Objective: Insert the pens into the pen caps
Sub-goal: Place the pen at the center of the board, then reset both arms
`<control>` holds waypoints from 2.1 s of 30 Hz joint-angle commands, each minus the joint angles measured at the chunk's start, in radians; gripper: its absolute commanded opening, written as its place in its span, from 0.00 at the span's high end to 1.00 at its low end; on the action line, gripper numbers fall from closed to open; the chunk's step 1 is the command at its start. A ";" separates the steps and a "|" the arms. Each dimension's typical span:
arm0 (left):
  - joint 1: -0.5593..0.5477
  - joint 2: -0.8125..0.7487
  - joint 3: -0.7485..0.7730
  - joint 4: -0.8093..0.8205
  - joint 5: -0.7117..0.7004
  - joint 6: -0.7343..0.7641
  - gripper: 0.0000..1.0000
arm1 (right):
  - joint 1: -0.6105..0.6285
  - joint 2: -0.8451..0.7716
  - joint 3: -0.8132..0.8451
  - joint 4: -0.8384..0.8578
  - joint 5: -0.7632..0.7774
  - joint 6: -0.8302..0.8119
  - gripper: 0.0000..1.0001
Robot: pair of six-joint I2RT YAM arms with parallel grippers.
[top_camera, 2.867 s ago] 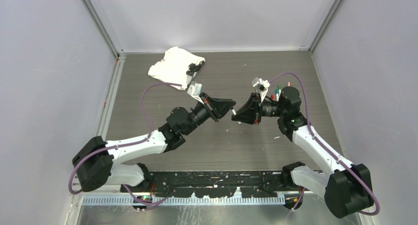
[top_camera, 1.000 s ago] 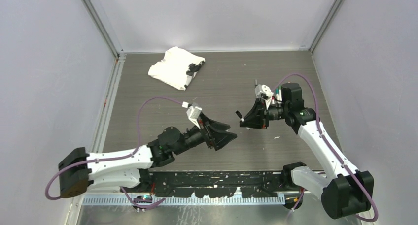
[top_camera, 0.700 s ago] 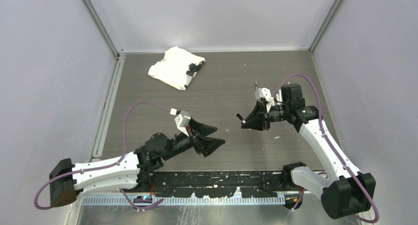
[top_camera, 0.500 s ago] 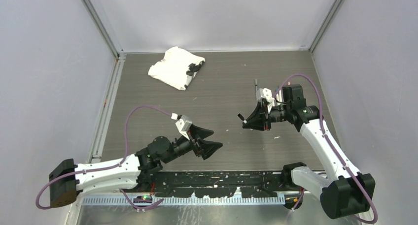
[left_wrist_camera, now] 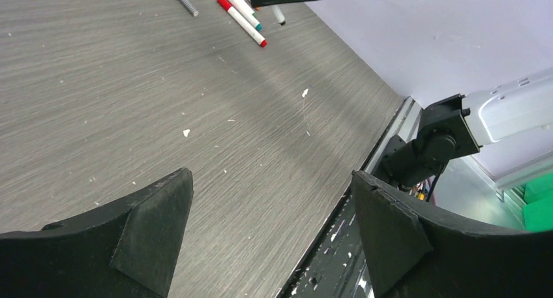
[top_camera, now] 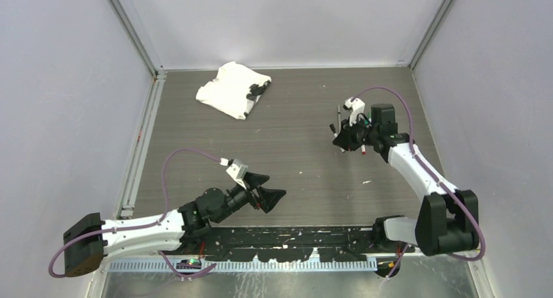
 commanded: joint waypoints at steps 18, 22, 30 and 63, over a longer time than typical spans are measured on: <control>-0.001 -0.141 -0.052 -0.073 -0.039 -0.077 0.10 | -0.062 0.394 0.124 0.130 0.700 0.381 0.75; -0.001 -0.142 -0.048 -0.077 -0.037 -0.081 0.10 | -0.067 0.381 0.129 0.122 0.691 0.378 0.62; 0.000 -0.148 0.010 -0.178 -0.043 -0.056 0.11 | -0.105 0.203 0.152 0.054 0.508 0.302 0.52; 1.083 0.118 1.109 -1.120 0.779 0.037 0.00 | -0.212 -0.263 0.852 -0.425 0.284 0.425 0.00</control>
